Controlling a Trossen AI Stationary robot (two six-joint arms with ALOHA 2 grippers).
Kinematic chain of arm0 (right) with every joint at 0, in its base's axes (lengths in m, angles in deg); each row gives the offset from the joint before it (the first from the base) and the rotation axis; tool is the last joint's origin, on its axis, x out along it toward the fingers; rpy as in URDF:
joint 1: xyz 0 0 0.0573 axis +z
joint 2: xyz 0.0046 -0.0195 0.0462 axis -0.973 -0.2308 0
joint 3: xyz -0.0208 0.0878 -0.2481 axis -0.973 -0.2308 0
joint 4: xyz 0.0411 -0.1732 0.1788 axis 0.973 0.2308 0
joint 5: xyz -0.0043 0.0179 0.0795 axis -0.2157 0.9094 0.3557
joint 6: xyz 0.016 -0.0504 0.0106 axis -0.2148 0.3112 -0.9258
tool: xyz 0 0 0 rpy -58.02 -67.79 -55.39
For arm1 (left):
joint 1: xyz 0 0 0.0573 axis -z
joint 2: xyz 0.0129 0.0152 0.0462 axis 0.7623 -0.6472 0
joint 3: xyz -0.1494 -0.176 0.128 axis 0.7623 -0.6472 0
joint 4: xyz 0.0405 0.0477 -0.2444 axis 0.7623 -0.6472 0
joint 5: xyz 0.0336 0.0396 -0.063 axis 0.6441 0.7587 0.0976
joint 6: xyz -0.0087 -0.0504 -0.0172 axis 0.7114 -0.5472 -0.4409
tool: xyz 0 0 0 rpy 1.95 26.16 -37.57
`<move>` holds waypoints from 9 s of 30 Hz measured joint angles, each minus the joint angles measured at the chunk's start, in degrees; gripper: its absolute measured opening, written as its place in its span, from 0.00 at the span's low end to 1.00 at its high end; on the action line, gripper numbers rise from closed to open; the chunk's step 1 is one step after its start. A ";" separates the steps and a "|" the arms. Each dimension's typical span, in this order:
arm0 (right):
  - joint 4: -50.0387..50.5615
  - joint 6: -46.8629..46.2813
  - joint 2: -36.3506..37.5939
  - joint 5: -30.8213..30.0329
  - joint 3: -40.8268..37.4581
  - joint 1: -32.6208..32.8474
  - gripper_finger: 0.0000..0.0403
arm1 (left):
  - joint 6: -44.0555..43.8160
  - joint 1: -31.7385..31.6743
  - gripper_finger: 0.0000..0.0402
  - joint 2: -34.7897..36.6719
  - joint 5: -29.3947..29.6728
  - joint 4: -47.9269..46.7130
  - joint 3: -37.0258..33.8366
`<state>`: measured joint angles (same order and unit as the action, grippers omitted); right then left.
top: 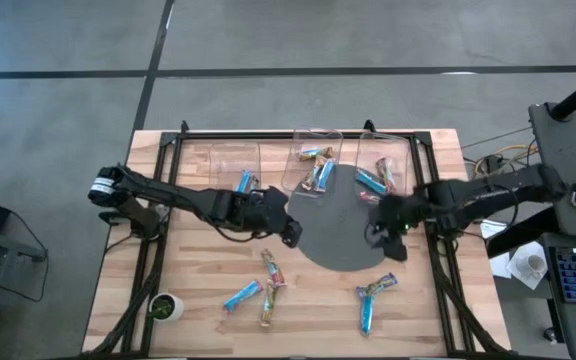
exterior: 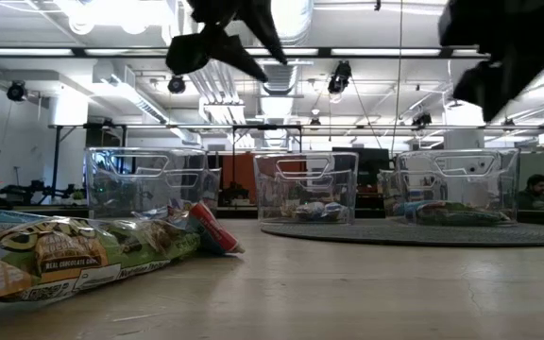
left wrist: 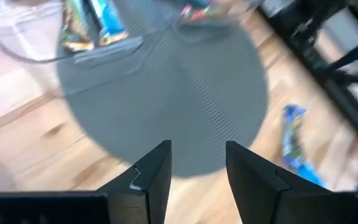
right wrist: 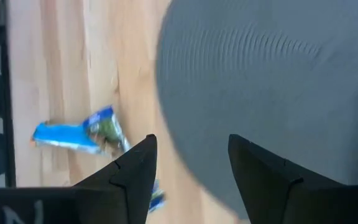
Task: Pick and place Granola Bars by type
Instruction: Put the blue granola bar into the left transparent bin, then put the yellow granola bar into the middle transparent bin
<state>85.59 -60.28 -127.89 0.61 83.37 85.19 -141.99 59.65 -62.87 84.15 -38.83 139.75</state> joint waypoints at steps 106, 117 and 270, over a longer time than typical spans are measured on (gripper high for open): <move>-20.18 -7.42 -12.81 -8.51 -0.13 2.08 0.11 | 54.05 -2.03 0.33 10.36 -3.25 34.03 -23.63; -23.75 -2.12 -13.21 5.38 -0.13 -9.85 0.11 | 63.38 -1.70 0.33 10.32 -6.03 39.44 -23.60; -0.92 -2.88 -9.62 0.72 3.58 -12.40 0.66 | 11.52 -12.03 0.34 14.75 10.37 -6.72 -22.77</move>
<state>84.68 -63.16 -137.51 1.33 86.95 72.79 -130.47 47.62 -48.12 94.52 -45.55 116.98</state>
